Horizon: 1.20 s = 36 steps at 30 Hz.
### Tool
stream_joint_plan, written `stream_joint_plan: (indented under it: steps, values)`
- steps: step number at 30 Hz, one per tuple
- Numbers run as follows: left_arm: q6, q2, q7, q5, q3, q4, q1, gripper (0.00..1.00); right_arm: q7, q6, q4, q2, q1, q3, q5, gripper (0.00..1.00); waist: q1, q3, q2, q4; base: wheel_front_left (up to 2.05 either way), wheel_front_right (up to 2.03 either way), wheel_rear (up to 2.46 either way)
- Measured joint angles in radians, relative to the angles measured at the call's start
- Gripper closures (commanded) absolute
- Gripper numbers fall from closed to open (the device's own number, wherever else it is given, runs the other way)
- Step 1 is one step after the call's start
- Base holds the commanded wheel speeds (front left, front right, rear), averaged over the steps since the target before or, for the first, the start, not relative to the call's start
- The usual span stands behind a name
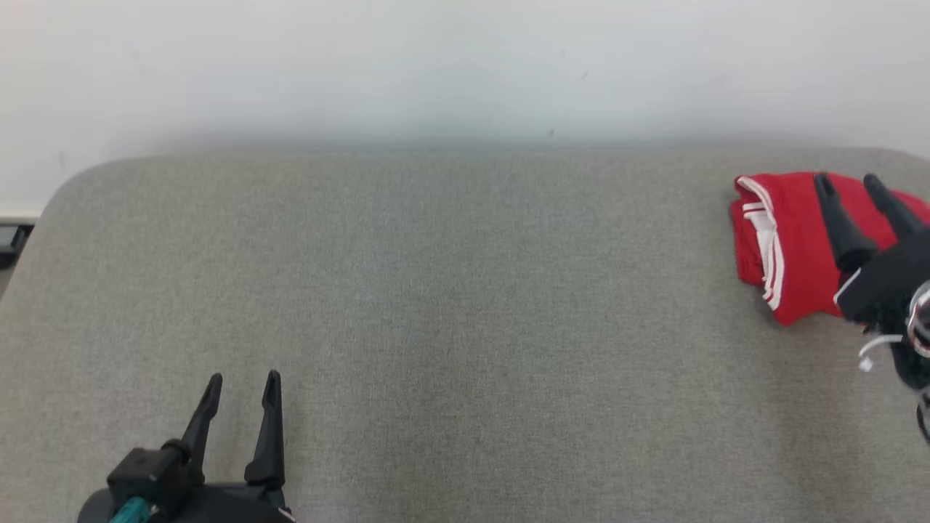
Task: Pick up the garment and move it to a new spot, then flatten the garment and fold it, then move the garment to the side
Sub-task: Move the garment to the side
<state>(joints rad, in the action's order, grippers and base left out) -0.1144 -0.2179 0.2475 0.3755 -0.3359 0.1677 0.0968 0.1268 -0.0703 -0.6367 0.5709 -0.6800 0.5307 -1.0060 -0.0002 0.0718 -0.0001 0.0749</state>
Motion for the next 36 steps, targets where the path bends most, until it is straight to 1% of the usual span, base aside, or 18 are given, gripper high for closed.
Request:
stream_joint_plan:
  steps: [2,6,8,12,16,19,22,25,29,31,34,36]
  values:
    - [0.000,0.000,0.000,0.002,0.000,-0.005,-0.017,0.00,0.039,0.007,0.041,0.003,0.051,0.000,0.001,0.00,0.0000,-0.019,0.0000,-0.005,0.00,0.00,0.00]
    - [-0.001,-0.001,0.001,0.001,-0.005,-0.017,-0.032,0.00,0.103,0.043,0.116,0.014,0.167,0.007,0.022,0.00,0.0000,-0.051,-0.0001,-0.014,0.00,0.00,0.00]
    - [-0.001,-0.001,0.001,0.000,-0.004,-0.023,-0.032,0.00,0.104,0.063,0.134,0.024,0.222,0.002,0.022,0.00,0.0000,-0.065,0.0000,-0.015,0.00,0.00,0.00]
    - [-0.001,-0.005,0.001,0.000,0.003,-0.029,-0.051,0.00,0.112,0.101,0.202,0.023,0.294,0.005,0.034,0.00,0.0000,-0.089,0.0000,-0.018,0.00,0.00,0.00]
    - [-0.001,-0.002,0.001,-0.002,-0.001,-0.036,-0.062,0.00,0.120,0.156,0.265,0.024,0.406,-0.005,0.042,0.00,0.0000,-0.109,-0.0001,-0.020,0.00,0.00,0.00]
    - [-0.002,-0.002,0.001,-0.003,0.002,-0.048,-0.078,0.00,0.121,0.178,0.304,0.023,0.485,-0.014,0.058,0.00,0.0001,-0.118,0.0000,-0.017,0.00,0.00,0.00]
    - [-0.006,-0.005,-0.001,-0.003,0.017,-0.055,-0.104,0.00,0.122,0.194,0.334,0.003,0.513,-0.049,0.061,0.00,0.0001,-0.120,0.0000,-0.019,0.00,0.00,0.00]
    - [-0.009,-0.007,-0.002,-0.003,0.030,-0.057,-0.115,0.00,0.124,0.194,0.365,0.001,0.525,-0.055,0.115,0.00,0.0002,-0.120,0.0000,-0.026,0.00,0.00,0.00]
    - [-0.009,-0.006,-0.013,-0.003,0.044,-0.060,-0.116,0.00,0.124,0.195,0.407,-0.003,0.602,-0.105,0.151,0.00,0.0002,-0.119,0.0000,-0.029,0.00,0.00,0.00]
    - [-0.009,-0.007,-0.015,-0.003,0.066,-0.063,-0.122,0.00,0.124,0.198,0.418,-0.023,0.615,-0.149,0.174,0.00,0.0002,-0.118,0.0000,-0.035,0.00,0.00,0.00]
    - [-0.010,-0.005,-0.019,-0.003,0.074,-0.067,-0.135,0.00,0.126,0.198,0.418,-0.062,0.644,-0.243,0.224,0.00,0.0002,-0.115,0.0000,-0.045,0.00,0.00,0.00]
    - [-0.010,-0.003,-0.020,-0.003,0.076,-0.069,-0.133,0.00,0.126,0.198,0.422,-0.077,0.679,-0.279,0.259,0.00,0.0002,-0.112,0.0001,-0.051,0.00,0.00,0.00]
